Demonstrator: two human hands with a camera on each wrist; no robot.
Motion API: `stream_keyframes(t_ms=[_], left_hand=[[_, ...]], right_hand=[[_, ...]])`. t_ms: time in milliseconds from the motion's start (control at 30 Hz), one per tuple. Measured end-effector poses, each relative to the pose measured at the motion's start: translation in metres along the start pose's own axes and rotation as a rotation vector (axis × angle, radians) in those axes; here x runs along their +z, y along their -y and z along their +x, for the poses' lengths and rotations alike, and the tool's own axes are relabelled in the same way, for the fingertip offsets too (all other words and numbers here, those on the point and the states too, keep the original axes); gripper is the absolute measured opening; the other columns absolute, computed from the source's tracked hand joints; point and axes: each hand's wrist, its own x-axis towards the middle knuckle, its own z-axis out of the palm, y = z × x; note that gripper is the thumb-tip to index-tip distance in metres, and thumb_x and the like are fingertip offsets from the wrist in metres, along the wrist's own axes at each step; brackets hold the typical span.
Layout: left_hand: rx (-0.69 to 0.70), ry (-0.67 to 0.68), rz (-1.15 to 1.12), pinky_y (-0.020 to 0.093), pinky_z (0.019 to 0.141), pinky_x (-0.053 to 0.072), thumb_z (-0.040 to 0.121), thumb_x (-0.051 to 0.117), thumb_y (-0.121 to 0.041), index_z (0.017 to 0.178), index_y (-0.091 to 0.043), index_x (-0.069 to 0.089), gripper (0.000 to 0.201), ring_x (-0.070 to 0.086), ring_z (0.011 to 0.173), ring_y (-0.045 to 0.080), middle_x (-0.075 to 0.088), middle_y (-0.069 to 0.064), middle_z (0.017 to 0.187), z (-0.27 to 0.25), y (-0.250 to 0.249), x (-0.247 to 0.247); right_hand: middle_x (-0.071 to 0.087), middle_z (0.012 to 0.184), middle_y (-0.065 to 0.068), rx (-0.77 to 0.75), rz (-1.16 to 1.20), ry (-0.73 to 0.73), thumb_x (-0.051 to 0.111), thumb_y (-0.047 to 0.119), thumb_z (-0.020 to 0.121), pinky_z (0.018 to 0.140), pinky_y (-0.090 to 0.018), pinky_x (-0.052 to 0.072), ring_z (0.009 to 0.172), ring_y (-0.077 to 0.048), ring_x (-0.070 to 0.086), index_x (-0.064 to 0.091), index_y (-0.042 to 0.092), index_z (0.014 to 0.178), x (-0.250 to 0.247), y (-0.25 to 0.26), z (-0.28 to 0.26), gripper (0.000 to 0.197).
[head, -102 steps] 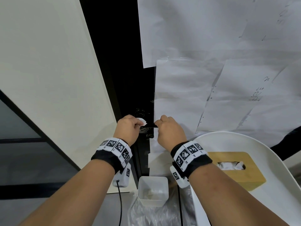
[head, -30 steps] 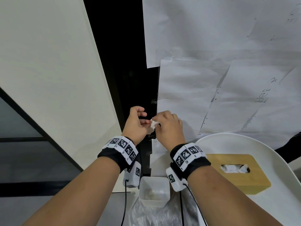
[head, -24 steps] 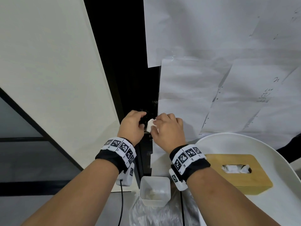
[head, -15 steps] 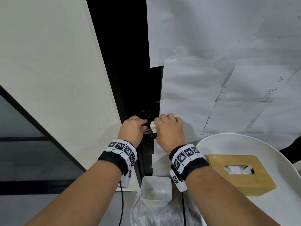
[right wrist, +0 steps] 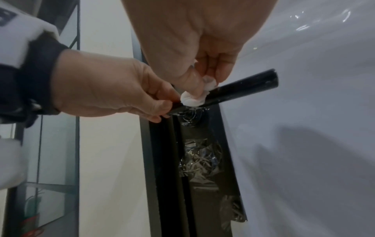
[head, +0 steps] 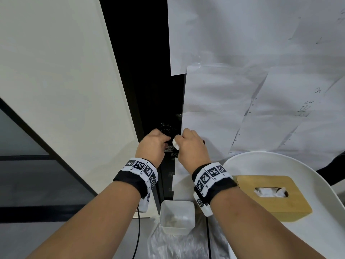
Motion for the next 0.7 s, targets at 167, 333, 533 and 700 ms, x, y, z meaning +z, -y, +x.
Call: stream_keyframes(t_ms=[167, 333, 533, 700], left_hand=[[-0.003, 0.017, -0.009, 0.034, 0.086, 0.052, 0.091, 0.061, -0.008, 0.112, -0.011, 0.071, 0.024, 0.063, 0.097, 0.023, 0.06, 0.006, 0.111, 0.001, 0.001, 0.0], [-0.024, 0.03, -0.035, 0.031, 0.087, 0.05, 0.091, 0.06, -0.01, 0.112, -0.012, 0.071, 0.023, 0.062, 0.097, 0.021, 0.061, 0.004, 0.111, 0.001, 0.001, -0.001], [-0.036, 0.054, -0.028, 0.031, 0.087, 0.05, 0.092, 0.059, -0.01, 0.113, -0.012, 0.07, 0.024, 0.062, 0.098, 0.022, 0.06, 0.005, 0.112, 0.002, 0.0, -0.002], [-0.055, 0.061, -0.041, 0.026, 0.086, 0.047, 0.093, 0.059, -0.01, 0.115, -0.01, 0.069, 0.025, 0.061, 0.099, 0.023, 0.06, 0.006, 0.113, 0.003, -0.001, -0.002]], right_hand=[[0.052, 0.081, -0.013, 0.053, -0.035, 0.036, 0.051, -0.012, 0.064, 0.057, -0.034, 0.033, 0.077, -0.03, 0.048, 0.059, 0.003, 0.078, -0.01, -0.019, -0.005, 0.022], [0.057, 0.083, -0.016, 0.26, 0.021, -0.004, 0.049, -0.011, 0.071, 0.057, -0.031, 0.034, 0.075, -0.034, 0.053, 0.062, 0.002, 0.087, -0.014, -0.05, -0.012, 0.024], [0.067, 0.081, -0.009, 0.651, 0.395, -0.059, 0.053, 0.009, 0.087, 0.063, -0.024, 0.041, 0.072, -0.024, 0.056, 0.065, 0.012, 0.088, -0.006, -0.058, -0.017, 0.012], [0.071, 0.084, -0.018, 0.837, 0.763, 0.03, 0.057, 0.005, 0.073, 0.076, -0.044, 0.059, 0.079, -0.033, 0.069, 0.057, 0.022, 0.063, 0.0, -0.055, -0.013, 0.019]])
